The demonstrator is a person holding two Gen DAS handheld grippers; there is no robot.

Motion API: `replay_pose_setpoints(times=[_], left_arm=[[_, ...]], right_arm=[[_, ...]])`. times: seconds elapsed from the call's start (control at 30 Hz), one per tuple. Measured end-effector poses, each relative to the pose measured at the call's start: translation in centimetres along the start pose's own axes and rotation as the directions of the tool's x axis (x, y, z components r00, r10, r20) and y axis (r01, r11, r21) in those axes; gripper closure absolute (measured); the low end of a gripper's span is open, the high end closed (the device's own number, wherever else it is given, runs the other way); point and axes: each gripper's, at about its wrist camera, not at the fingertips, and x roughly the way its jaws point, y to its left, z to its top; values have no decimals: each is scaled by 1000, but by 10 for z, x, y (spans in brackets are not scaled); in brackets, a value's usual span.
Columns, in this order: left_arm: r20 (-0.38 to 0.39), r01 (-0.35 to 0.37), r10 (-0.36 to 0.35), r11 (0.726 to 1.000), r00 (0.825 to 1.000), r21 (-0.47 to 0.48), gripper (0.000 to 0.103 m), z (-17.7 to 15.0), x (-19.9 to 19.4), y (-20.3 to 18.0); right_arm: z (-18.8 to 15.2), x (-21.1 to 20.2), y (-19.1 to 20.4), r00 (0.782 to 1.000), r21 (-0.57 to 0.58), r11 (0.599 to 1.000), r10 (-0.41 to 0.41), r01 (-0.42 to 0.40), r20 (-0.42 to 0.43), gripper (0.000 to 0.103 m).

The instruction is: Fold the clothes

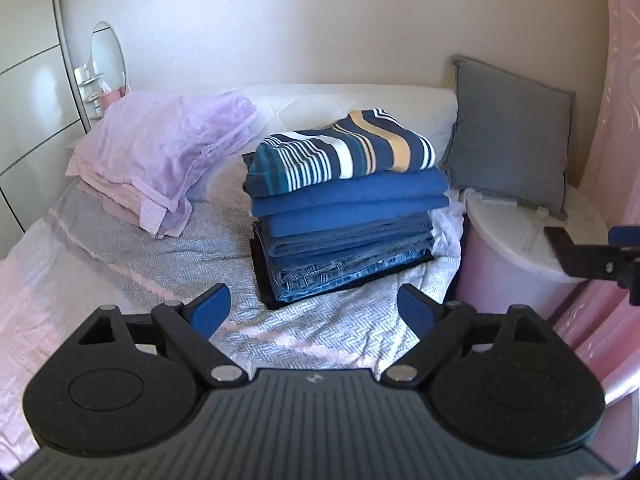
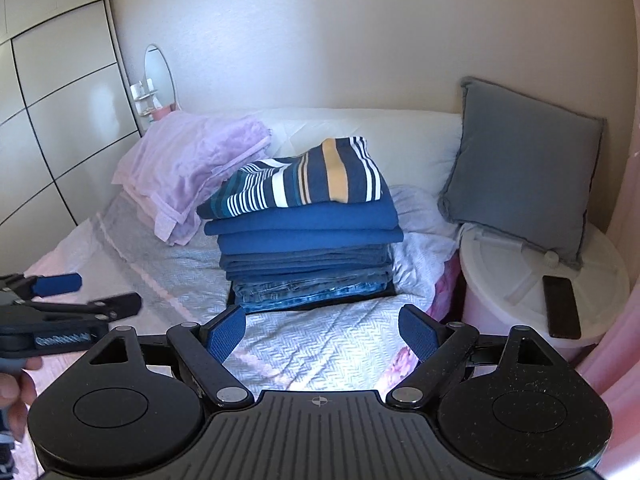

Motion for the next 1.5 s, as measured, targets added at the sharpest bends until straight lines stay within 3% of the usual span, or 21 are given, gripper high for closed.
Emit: replay_pose_setpoints(times=[0.3,0.67,1.5], left_arm=[[-28,-6,5,999,1000,-46,15,3,-6,-13],[-51,-5,1,996,999,-86,15,-9,-11,-17],[-59,-40,36,996,998,-74,13,-13,-9,-20]], right_arm=[[3,-3,-10,1000,-4,1000,1,-1,-29,16],[-6,-2,6,998,-61,998,-10,6,-59,16],[-5,8,15,998,-60,997,42,-45,-52,16]])
